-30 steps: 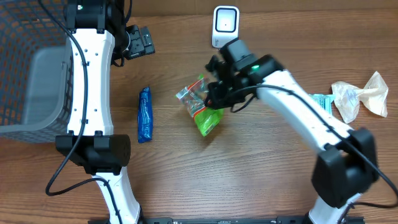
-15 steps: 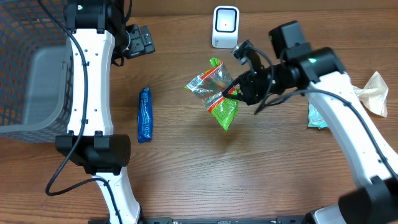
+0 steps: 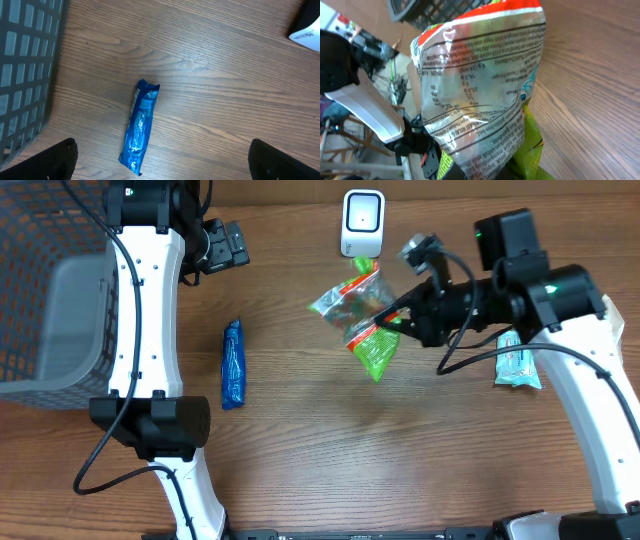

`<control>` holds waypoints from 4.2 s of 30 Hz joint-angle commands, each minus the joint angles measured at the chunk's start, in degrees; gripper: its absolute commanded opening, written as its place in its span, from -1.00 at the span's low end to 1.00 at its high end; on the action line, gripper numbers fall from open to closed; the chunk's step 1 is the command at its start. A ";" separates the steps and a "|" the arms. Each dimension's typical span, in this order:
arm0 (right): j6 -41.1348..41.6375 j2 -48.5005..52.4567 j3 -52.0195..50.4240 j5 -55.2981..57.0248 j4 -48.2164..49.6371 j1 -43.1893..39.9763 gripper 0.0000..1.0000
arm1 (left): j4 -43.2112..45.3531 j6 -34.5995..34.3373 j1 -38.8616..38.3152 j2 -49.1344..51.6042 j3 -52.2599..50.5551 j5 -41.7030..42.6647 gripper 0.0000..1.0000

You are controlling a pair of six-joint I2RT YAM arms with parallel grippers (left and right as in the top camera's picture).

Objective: Scan the item barcode
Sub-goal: 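Lift the green snack bag up toward the white scanner, then hold the green snack bag in front of the white scanner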

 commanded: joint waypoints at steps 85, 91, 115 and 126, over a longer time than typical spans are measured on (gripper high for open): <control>-47.71 42.51 0.37 99.06 88.65 12.90 -0.93 | 0.26 -1.20 -0.11 0.09 -0.20 -0.74 1.00; -47.71 42.51 0.37 99.36 88.61 12.90 -0.93 | 0.26 -1.20 -0.13 0.09 -0.20 -0.72 0.99; -14.19 31.39 0.37 98.14 74.69 16.37 -0.93 | 0.26 -1.20 -0.13 0.09 -0.20 -0.72 1.00; 22.29 10.56 0.37 86.14 43.04 14.99 -0.93 | 0.26 -1.20 -0.13 0.07 -0.20 -0.72 0.99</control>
